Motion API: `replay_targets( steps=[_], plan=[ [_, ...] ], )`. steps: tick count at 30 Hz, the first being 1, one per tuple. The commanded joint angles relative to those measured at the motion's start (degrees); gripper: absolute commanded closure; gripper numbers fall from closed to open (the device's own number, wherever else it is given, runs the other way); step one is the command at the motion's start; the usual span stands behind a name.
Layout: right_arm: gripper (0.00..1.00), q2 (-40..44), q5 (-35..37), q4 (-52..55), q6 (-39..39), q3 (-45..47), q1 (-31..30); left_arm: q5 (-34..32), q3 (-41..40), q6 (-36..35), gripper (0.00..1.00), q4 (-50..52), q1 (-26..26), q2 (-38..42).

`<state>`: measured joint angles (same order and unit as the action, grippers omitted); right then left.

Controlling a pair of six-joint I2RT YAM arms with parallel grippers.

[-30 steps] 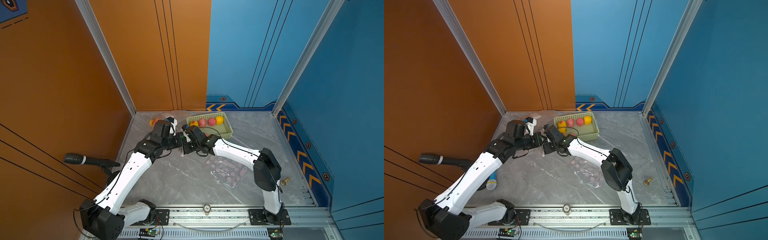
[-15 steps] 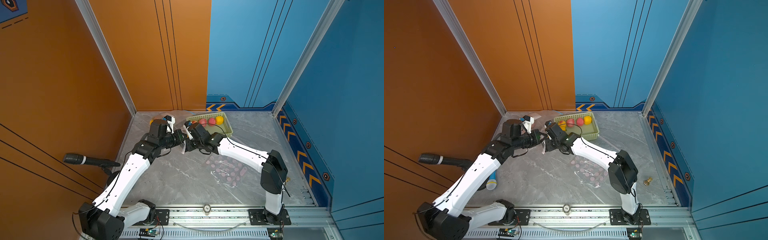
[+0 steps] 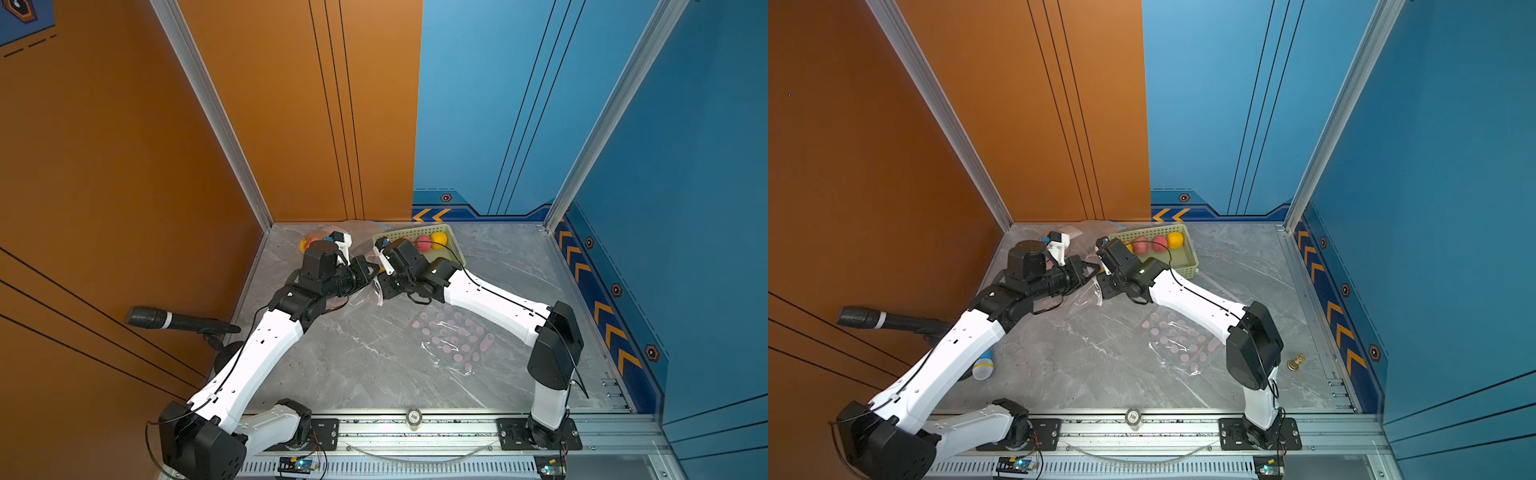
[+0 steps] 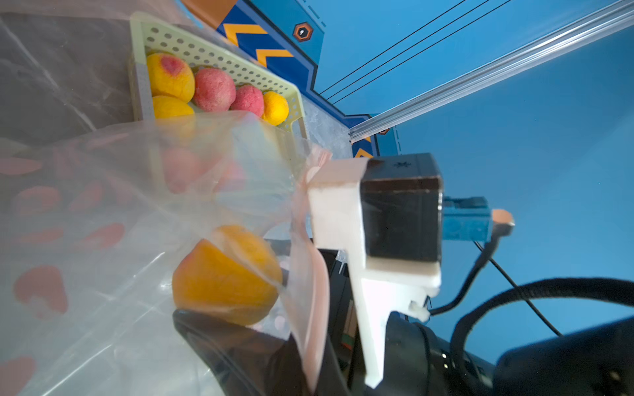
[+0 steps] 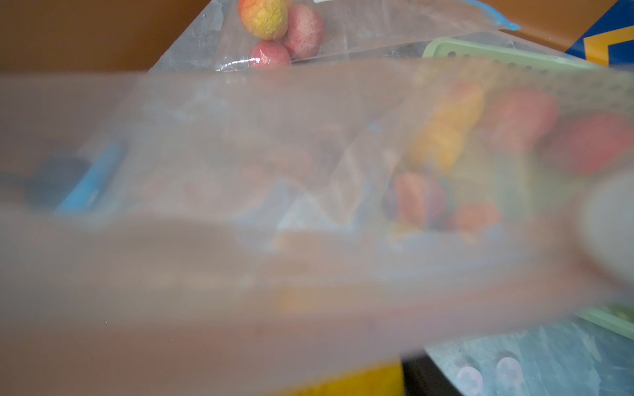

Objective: Place the peach in a zip-top bag and seal the zipper
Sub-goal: Place the peach in the zipper food storage bag.

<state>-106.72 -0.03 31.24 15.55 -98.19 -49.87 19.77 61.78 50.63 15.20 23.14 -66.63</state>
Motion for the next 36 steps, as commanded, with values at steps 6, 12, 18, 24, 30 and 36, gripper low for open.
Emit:
replay_targets(
  steps=[6,12,18,24,30,36],
  plan=[
    [0.5,10.0,-20.4,-9.8,-7.8,5.0,1.3,4.2,-1.2,2.9,1.0,-2.8,1.3,-3.4],
    [0.5,9.0,-30.2,-16.9,-3.7,8.6,4.9,5.5,0.3,3.3,1.0,-3.3,2.3,-3.9],
    [0.48,5.5,-29.6,-15.5,-0.9,7.8,5.3,4.7,0.4,3.0,1.0,-2.9,2.4,-2.5],
    [0.24,6.4,-20.7,-7.9,-5.6,5.8,3.4,4.4,0.2,2.0,1.0,-2.4,0.8,-1.1],
    [0.16,9.8,-14.9,-6.0,-7.5,5.0,3.3,3.9,0.2,-0.1,1.0,0.6,-0.9,0.6],
    [0.2,13.7,-10.0,-5.8,-8.2,5.1,3.7,1.6,-0.2,-3.6,1.0,5.2,-1.5,2.2]
  ],
)
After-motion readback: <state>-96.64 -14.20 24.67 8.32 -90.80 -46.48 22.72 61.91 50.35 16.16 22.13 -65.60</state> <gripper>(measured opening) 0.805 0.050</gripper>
